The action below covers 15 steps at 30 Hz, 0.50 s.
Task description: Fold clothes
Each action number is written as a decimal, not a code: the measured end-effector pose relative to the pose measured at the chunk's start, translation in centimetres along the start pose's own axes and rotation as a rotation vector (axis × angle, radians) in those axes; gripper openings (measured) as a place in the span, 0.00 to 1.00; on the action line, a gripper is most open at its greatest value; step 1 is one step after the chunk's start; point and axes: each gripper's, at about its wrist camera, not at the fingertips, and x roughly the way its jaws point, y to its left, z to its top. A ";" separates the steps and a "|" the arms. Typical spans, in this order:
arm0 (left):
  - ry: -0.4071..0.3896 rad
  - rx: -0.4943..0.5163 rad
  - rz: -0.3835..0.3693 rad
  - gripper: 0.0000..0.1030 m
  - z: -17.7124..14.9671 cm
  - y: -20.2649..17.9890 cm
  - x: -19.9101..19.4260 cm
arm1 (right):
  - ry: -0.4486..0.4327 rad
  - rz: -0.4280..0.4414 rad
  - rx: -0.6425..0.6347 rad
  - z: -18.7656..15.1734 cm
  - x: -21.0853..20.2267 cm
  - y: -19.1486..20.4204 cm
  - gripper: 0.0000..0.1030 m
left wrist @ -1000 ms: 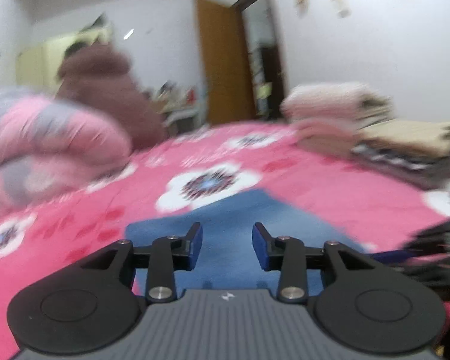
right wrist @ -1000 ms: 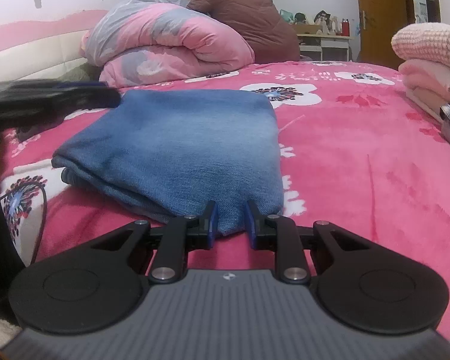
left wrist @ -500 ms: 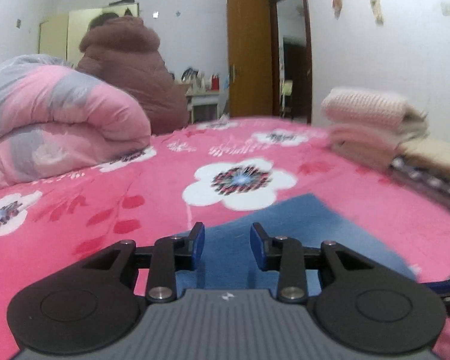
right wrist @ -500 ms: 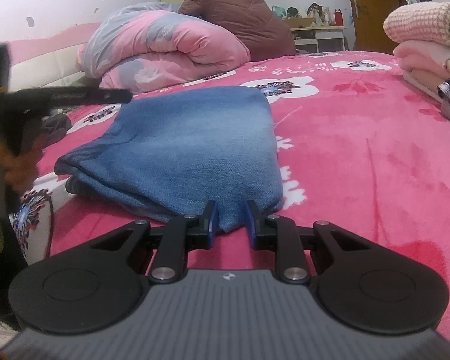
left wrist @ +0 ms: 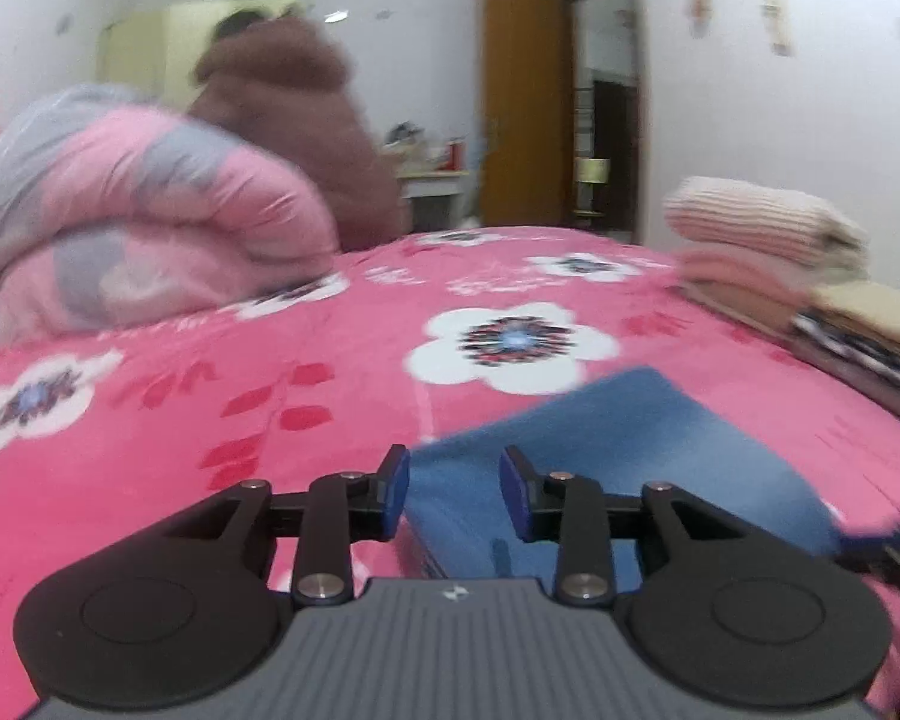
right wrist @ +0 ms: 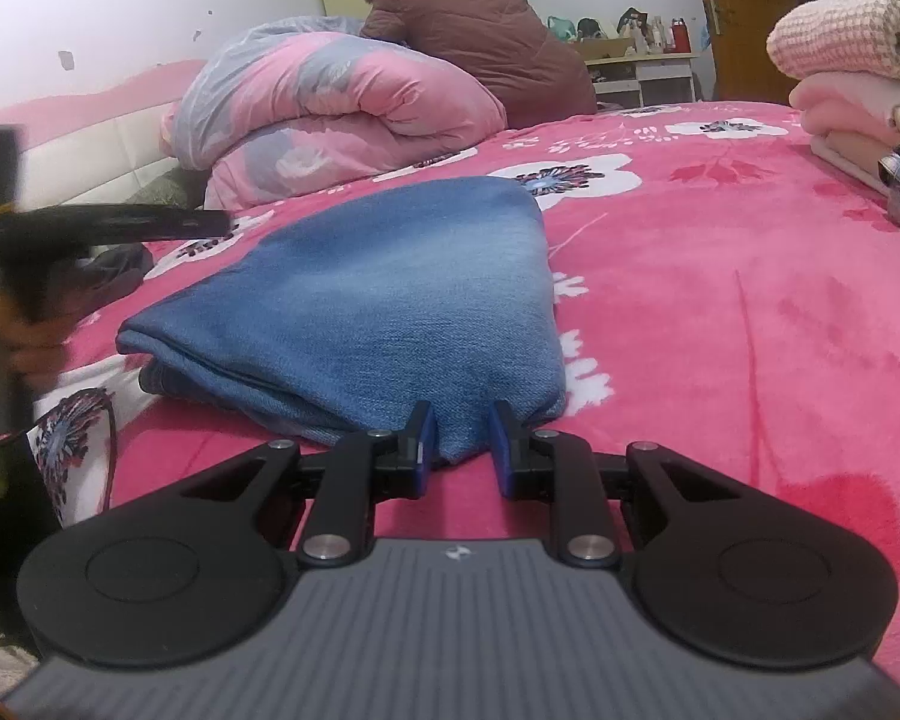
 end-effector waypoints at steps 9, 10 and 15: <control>0.040 0.057 0.016 0.40 -3.5 -2.4 -1.5 | 0.006 -0.003 0.001 0.1 0.2 0.0 0.19; 0.033 0.056 0.030 0.40 -3.5 -2.5 -1.8 | 0.007 -0.004 0.001 0.1 0.2 0.0 0.19; 0.049 0.056 0.069 0.42 -4.6 -2.5 -3.2 | 0.003 -0.003 0.005 -0.1 0.1 0.0 0.19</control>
